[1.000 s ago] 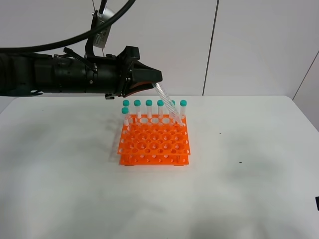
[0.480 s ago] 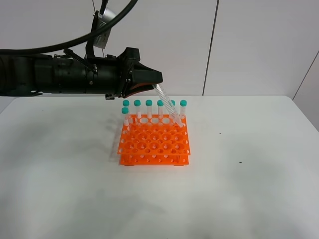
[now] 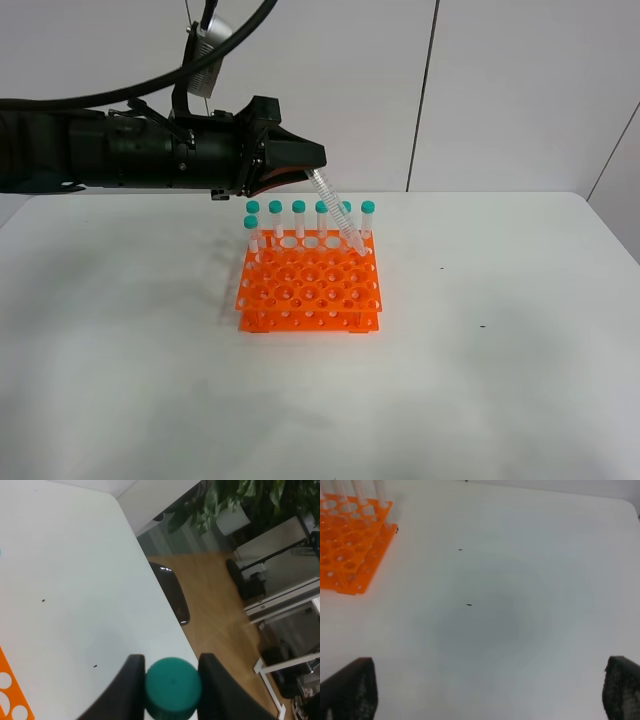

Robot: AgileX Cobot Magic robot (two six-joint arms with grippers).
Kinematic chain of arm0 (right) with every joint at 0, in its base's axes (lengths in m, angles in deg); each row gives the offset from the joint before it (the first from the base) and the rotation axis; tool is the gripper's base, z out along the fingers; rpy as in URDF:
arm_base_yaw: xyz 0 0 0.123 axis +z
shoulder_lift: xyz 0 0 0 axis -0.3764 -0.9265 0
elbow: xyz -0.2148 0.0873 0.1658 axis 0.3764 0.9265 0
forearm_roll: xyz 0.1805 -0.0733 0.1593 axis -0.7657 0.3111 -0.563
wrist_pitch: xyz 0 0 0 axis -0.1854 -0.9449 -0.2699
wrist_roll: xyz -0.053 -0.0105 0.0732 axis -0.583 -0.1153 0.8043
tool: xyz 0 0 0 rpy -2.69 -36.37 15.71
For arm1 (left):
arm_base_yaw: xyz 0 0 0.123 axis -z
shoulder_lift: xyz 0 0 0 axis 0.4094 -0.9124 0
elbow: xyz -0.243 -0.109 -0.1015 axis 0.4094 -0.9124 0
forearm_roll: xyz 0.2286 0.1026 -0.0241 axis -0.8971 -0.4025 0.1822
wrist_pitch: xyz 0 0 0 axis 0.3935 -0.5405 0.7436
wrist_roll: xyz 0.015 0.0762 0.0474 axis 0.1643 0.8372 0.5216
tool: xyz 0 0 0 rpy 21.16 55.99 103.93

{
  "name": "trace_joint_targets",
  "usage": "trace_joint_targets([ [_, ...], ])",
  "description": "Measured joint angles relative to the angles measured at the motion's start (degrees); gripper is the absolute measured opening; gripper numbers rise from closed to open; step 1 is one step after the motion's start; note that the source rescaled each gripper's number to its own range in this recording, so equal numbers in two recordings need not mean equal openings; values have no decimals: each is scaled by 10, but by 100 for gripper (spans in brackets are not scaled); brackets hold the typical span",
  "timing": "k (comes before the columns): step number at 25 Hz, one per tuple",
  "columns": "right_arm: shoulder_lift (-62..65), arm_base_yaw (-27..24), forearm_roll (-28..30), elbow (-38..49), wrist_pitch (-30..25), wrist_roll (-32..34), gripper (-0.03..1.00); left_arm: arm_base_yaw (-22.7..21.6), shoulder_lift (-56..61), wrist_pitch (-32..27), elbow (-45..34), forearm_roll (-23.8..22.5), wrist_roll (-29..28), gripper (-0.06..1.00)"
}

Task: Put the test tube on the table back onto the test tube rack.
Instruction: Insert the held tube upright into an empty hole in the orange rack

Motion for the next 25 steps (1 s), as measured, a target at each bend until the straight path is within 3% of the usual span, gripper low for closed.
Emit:
trace_joint_targets([
  [13,0,0,-1,0,0,0,100,0,53,5,35,-16,-3,0],
  [18,0,0,-2,0,0,0,100,0,108,46,41,-94,-2,0],
  [25,0,0,-2,0,0,0,100,0,149,129,41,-241,-13,0],
])
